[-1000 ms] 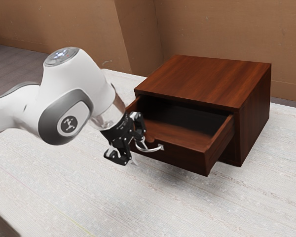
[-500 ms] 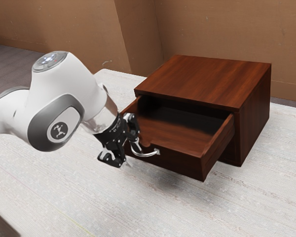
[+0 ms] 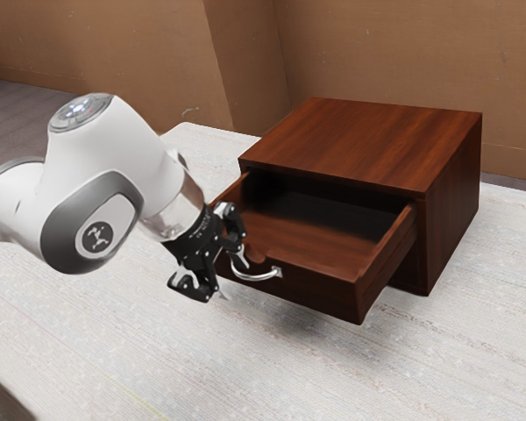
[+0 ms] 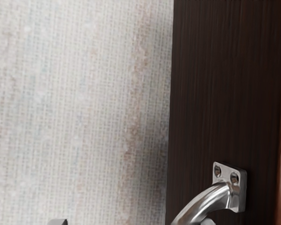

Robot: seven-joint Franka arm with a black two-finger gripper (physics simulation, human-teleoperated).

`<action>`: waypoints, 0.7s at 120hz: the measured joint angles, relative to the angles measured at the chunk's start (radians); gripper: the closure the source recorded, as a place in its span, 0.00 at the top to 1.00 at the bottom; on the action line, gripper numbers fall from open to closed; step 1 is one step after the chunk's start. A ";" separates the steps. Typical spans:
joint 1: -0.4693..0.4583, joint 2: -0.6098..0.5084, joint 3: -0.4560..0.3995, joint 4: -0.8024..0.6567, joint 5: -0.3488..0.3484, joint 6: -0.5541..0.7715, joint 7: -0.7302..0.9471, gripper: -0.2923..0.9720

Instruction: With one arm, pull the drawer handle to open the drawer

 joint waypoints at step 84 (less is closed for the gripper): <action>0.063 0.056 0.001 0.611 0.036 -0.580 0.008 0.71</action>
